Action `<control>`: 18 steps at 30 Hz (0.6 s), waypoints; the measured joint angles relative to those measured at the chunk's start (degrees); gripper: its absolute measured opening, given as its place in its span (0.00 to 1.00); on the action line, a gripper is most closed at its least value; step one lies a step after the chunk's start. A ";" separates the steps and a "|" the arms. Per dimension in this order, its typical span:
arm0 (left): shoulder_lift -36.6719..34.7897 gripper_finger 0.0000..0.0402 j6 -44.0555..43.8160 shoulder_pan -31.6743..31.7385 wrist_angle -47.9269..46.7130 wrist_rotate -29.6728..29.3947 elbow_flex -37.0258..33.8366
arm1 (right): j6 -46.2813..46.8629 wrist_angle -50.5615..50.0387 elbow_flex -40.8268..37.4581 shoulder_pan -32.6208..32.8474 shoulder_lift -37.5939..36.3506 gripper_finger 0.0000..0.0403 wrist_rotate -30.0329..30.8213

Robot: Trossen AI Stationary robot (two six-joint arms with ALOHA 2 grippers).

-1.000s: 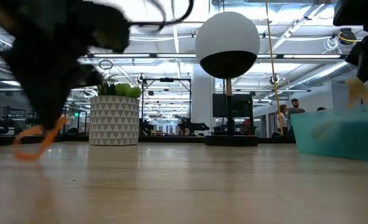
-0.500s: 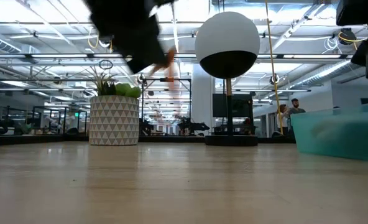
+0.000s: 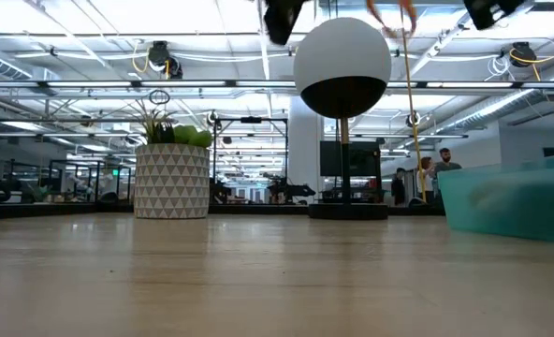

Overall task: Pick and place rubber bands into bin
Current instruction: Put the orange rubber band into the bin

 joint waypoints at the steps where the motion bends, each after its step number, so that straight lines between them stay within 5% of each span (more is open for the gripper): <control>1: 0.00 0.02 0.90 0.00 1.89 -0.09 0.00 | -2.42 2.79 -0.71 0.08 0.17 0.42 -0.04; 11: -0.07 0.02 4.66 -0.04 7.84 0.47 0.04 | -12.03 37.89 -14.15 -1.63 3.60 0.42 0.29; 18: -0.07 0.03 5.48 -0.04 7.98 0.47 0.04 | -11.70 45.01 -16.27 -4.98 10.72 0.39 1.55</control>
